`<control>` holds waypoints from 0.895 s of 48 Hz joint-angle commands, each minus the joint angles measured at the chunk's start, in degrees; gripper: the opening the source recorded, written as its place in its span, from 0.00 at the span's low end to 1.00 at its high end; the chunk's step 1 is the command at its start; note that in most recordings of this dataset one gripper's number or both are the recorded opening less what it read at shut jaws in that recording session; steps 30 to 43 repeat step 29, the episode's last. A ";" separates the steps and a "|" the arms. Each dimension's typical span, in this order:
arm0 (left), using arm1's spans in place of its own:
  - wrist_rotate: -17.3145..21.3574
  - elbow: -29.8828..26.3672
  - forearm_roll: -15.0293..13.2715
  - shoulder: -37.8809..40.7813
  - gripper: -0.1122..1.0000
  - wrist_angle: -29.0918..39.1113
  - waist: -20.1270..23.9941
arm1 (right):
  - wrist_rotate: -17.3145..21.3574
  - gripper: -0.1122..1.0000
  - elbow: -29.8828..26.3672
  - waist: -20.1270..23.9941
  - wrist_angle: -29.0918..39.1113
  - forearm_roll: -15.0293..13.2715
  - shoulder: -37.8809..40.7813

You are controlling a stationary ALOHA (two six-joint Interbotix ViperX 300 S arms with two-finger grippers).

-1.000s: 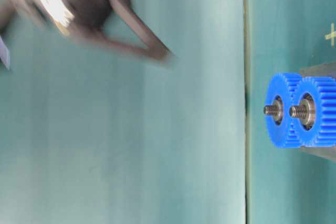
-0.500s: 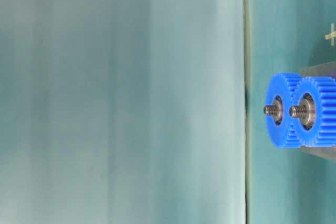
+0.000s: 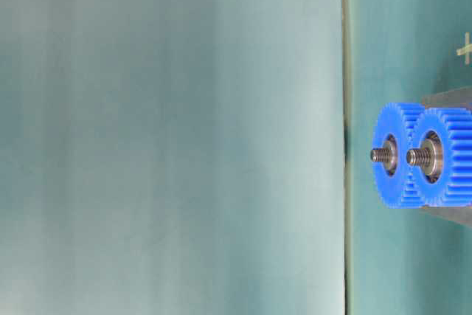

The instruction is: Insert the washer onto the shaft.

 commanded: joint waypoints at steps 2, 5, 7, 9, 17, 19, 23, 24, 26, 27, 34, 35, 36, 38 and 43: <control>0.62 -0.97 0.18 0.26 0.17 -0.26 0.00 | 0.44 0.20 2.81 -0.18 -0.35 -0.09 -6.15; 0.70 -0.79 0.18 0.18 0.17 -0.26 0.00 | 0.44 0.20 5.36 -0.18 -0.79 -0.09 -9.49; 0.79 -0.70 0.18 0.18 0.17 -0.35 0.00 | 0.53 0.20 6.94 -0.18 -1.05 0.00 -11.78; 0.79 -0.53 0.18 0.18 0.17 -0.35 0.00 | 0.53 0.20 8.26 -0.18 -1.49 0.00 -13.89; 0.79 1.14 0.18 -0.35 0.17 -0.79 -0.09 | 0.44 0.20 13.01 -0.18 -4.92 -0.09 -20.65; 0.79 1.93 0.18 -0.79 0.17 -1.58 0.00 | 0.44 0.20 14.06 -0.26 -5.89 -0.09 -21.62; 0.70 4.48 0.18 -1.93 0.17 -5.01 0.00 | 0.53 0.20 16.17 -0.88 -8.53 0.00 -23.03; 0.70 5.10 0.18 -2.20 0.17 -5.89 0.00 | 0.53 0.20 16.61 -1.14 -9.23 0.00 -23.20; 0.70 6.33 0.18 -2.81 0.17 -7.65 0.00 | 0.53 0.20 17.40 -1.32 -10.63 -0.09 -23.47; 0.70 6.86 0.18 -2.99 0.17 -8.53 0.00 | 0.53 0.20 17.67 -1.41 -11.43 -0.09 -23.55; 0.70 7.82 0.18 -3.52 0.17 -9.58 0.00 | 0.53 0.20 18.28 -1.49 -12.48 0.00 -23.64; 0.70 7.82 0.18 -3.52 0.17 -9.58 0.00 | 0.53 0.20 18.28 -1.49 -12.48 0.00 -23.64; 0.70 7.82 0.18 -3.52 0.17 -9.58 0.00 | 0.53 0.20 18.28 -1.49 -12.48 0.00 -23.64; 0.70 7.82 0.18 -3.52 0.17 -9.58 0.00 | 0.53 0.20 18.28 -1.49 -12.48 0.00 -23.64; 0.70 7.82 0.18 -3.52 0.17 -9.58 0.00 | 0.53 0.20 18.28 -1.49 -12.48 0.00 -23.64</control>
